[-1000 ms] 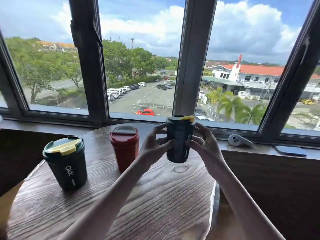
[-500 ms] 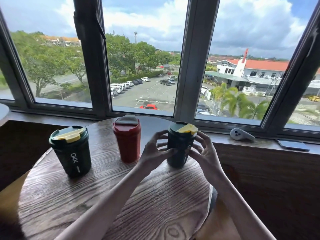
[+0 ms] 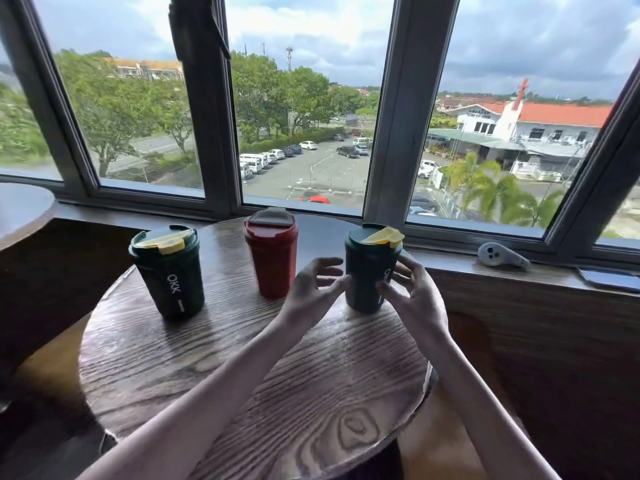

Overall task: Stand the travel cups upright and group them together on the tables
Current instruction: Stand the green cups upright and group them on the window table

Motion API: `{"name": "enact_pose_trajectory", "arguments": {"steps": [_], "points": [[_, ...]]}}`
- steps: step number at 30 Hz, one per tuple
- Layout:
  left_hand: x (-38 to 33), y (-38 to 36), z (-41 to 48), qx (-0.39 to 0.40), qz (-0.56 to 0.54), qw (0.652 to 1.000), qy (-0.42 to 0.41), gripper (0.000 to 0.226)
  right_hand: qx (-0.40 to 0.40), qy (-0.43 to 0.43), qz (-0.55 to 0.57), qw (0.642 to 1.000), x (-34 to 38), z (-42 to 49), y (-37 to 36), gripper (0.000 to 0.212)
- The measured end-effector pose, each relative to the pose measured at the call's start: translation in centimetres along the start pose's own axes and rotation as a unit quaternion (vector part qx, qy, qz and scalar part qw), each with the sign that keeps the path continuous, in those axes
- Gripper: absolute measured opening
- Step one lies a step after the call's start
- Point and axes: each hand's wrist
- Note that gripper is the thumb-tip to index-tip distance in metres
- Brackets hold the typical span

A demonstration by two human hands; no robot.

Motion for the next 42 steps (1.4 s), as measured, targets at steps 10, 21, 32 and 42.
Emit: {"name": "enact_pose_trajectory", "arguments": {"steps": [10, 21, 32, 42], "points": [[2.1, 6.6, -6.2, -0.341, 0.020, 0.935, 0.090, 0.064, -0.043, 0.009, -0.072, 0.996, -1.1, -0.2, -3.1, 0.104], [6.3, 13.8, -3.8, -0.367, 0.120, 0.910, 0.149, 0.093, -0.042, -0.011, -0.053, 0.998, -1.4, 1.1, -2.8, 0.088], [6.6, 14.5, -3.9, -0.359, 0.129, 0.921, 0.071, 0.080, -0.008, 0.029, -0.061, 0.998, -0.7, 0.7, -3.5, 0.080], [3.4, 10.6, -4.9, -0.202, 0.077, 0.976, 0.012, 0.088, 0.085, 0.044, -0.033, 0.995, 0.5, -0.6, -8.2, 0.079]]}}
Point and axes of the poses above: each hand's wrist, its own z-axis towards the middle knuckle, its own y-axis out of the back of the hand, x = y × z, and after that the axes turned 13 degrees about z, right-handed
